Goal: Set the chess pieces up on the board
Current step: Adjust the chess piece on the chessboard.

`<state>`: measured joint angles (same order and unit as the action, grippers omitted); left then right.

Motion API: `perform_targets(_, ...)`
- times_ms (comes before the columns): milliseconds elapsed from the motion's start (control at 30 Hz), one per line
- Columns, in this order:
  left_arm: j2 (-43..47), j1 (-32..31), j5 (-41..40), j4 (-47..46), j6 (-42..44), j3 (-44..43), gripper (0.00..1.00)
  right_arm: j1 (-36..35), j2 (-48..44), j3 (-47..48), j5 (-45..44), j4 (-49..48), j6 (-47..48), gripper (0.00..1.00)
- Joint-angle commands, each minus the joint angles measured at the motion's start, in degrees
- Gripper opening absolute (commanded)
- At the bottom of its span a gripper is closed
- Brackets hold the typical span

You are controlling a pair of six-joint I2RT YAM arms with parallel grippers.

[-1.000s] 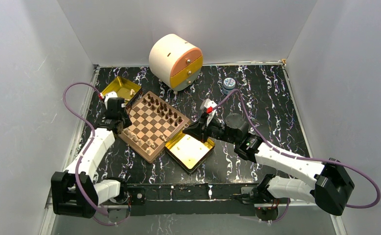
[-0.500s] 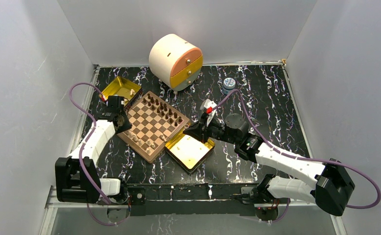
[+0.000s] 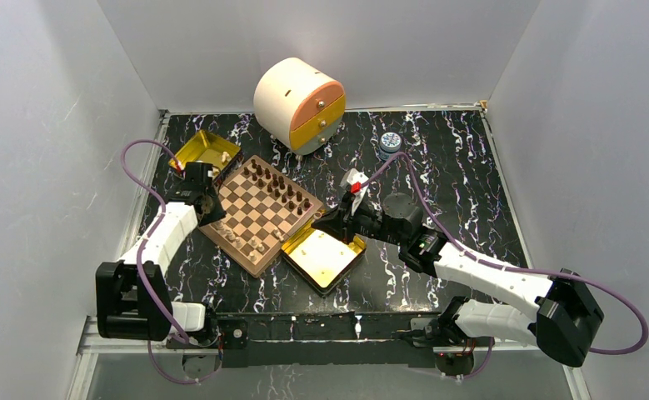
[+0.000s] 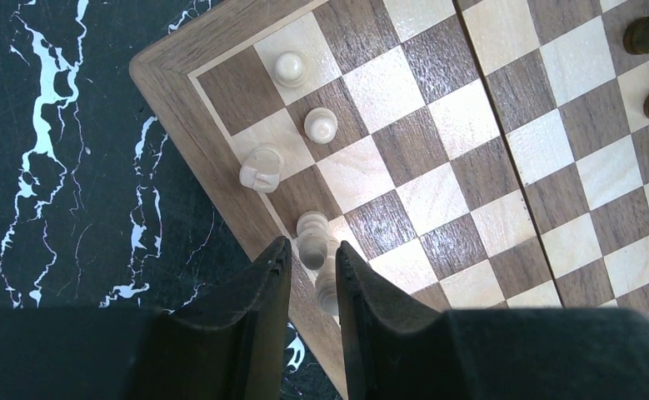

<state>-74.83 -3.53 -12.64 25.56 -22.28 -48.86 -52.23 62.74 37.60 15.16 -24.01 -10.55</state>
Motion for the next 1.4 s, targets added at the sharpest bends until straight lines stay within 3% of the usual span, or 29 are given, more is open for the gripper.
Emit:
perform_targets(0,-1.0,0.2,-0.7,-0.5,0.9,-0.2,0.24,-0.2,-0.5,2.2,0.3,-2.8,-0.2,0.0)
perform_targets(733,-3.0,0.2,-1.7,-0.2,2.1,-1.8,0.09,-0.3,-0.1,2.3,0.3,-2.9,-0.4,0.0)
perform_targets(1367,-4.6,0.2,-2.8,-0.2,2.8,-2.7,0.07,-0.3,0.1,2.5,0.5,-2.6,-0.1,0.0)
